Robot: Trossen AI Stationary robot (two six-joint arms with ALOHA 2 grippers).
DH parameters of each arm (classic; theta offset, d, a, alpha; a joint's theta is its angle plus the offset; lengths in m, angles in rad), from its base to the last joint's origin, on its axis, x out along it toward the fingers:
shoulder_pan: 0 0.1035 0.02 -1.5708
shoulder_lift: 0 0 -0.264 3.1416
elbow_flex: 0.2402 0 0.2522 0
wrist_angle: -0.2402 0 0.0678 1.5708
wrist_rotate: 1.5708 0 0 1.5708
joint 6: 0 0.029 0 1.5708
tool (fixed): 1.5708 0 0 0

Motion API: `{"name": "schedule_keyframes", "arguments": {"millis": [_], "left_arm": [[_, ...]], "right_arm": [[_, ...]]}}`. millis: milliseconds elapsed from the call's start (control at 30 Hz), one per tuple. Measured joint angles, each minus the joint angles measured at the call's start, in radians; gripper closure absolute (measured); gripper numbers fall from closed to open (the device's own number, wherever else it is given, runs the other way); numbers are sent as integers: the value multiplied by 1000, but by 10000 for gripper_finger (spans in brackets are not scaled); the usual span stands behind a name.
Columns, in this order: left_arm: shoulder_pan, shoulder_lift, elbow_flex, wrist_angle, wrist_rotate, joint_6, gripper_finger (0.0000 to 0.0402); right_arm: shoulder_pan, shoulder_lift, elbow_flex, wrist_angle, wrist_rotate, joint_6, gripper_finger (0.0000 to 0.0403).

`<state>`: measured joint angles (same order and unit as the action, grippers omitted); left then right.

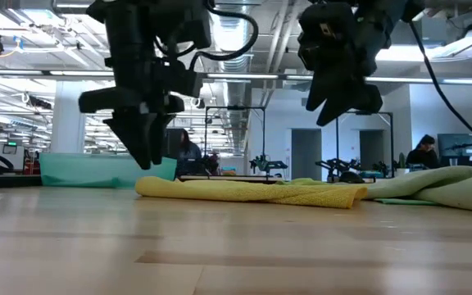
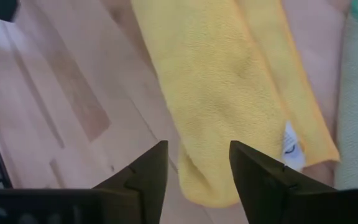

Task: Fold microfiber towels
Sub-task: Fold the yellow microfiber towel

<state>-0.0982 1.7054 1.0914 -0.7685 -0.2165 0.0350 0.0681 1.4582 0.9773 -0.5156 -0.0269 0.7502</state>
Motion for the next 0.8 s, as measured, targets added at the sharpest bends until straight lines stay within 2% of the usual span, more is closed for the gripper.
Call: {"name": "schedule_keyframes", "arguments": {"millis": [300, 467, 633, 733, 800], "left_arm": [[-2, 0, -82, 94, 15, -36, 237], [-2, 0, -122, 146, -35, -36, 237], [-2, 44, -132, 153, -131, -33, 238], [-3, 66, -126, 155, -133, -29, 254], [-3, 73, -127, 153, -130, -50, 283]], "right_arm": [[3, 0, 11, 0, 1, -2, 222], [3, 0, 11, 0, 1, -2, 225], [2, 0, 11, 1, 1, -1, 225], [2, 0, 11, 2, 1, 1, 228], [2, 0, 11, 0, 0, 0, 229]]}}
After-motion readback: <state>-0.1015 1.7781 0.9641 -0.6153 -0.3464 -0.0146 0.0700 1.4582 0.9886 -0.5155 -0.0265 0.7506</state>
